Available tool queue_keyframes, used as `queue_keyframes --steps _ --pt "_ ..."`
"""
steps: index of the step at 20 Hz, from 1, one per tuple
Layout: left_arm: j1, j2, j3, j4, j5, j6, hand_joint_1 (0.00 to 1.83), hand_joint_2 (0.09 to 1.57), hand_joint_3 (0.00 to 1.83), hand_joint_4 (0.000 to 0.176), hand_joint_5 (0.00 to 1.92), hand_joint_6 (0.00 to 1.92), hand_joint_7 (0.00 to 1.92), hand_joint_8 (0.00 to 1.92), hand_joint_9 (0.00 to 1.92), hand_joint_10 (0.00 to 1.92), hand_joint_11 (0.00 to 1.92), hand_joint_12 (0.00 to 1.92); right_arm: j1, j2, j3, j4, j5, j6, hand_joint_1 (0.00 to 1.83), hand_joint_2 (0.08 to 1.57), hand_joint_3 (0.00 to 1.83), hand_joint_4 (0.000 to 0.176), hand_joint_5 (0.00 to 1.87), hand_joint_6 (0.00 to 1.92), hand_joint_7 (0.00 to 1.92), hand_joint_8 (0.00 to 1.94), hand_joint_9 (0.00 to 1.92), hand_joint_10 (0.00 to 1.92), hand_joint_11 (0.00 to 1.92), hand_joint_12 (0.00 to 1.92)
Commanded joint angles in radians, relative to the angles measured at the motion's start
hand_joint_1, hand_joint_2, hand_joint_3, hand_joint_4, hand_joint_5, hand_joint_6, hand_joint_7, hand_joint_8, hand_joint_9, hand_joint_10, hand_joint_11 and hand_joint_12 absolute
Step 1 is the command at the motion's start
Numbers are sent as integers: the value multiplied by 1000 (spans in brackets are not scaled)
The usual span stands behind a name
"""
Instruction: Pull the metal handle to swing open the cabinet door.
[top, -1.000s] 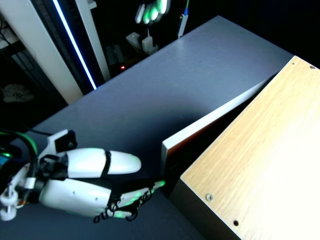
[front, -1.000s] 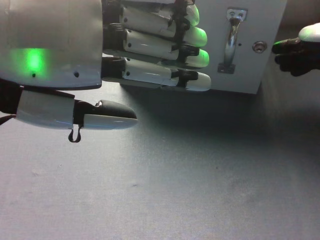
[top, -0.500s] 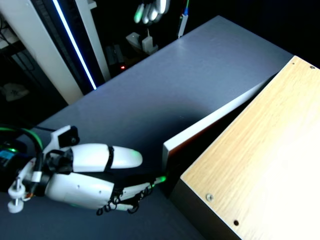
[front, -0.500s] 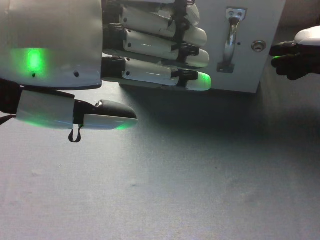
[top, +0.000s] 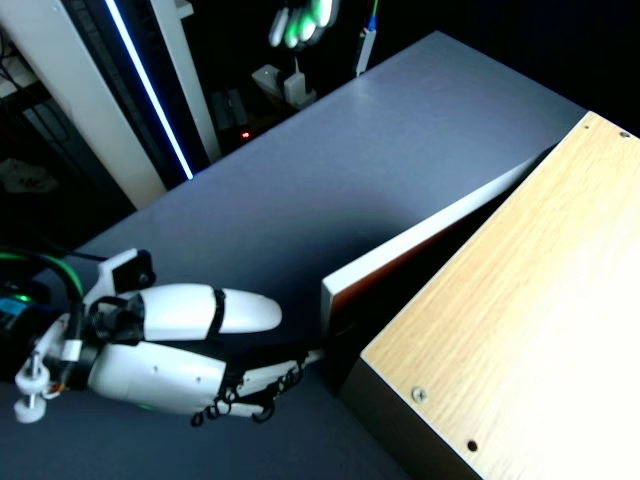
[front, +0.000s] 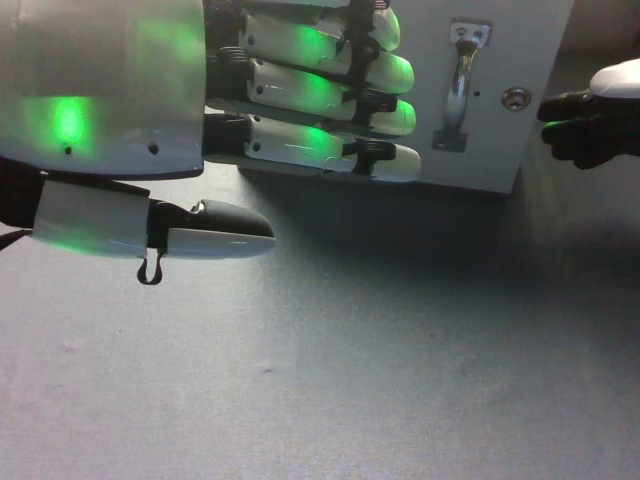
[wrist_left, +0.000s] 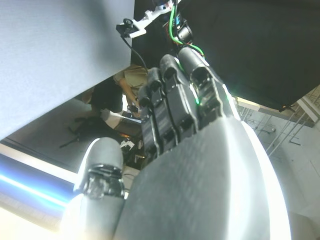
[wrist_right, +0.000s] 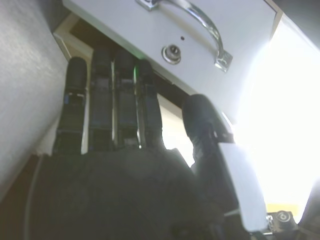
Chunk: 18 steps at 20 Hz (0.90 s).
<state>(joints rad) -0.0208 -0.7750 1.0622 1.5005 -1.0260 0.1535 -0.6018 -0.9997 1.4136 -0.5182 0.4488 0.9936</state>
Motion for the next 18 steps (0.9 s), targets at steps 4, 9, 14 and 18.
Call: queue_keyframes --steps 4,9,14,18 --pt "-10 7 0 -97 -25 9 0 1571 88 0 364 0 408 0 380 0 0 877 6 14 -5 -47 113 68 0 1571 113 0 495 1 516 1 472 3 9 1062" --pt "-10 7 0 -97 -25 9 0 1571 92 0 370 2 409 1 377 0 0 875 2 58 -22 -64 130 91 0 1571 115 0 494 0 512 0 470 1 3 1060" --pt "-10 7 0 -97 -25 9 0 1571 72 0 376 4 407 1 379 1 0 881 -22 91 -25 -61 156 122 0 1571 119 0 484 0 508 0 451 0 0 1032" --pt "-10 7 0 -97 -25 9 0 1571 95 0 379 1 411 1 385 1 0 883 -23 85 1 -37 156 122 0 1571 119 0 511 10 540 10 482 11 32 1043"
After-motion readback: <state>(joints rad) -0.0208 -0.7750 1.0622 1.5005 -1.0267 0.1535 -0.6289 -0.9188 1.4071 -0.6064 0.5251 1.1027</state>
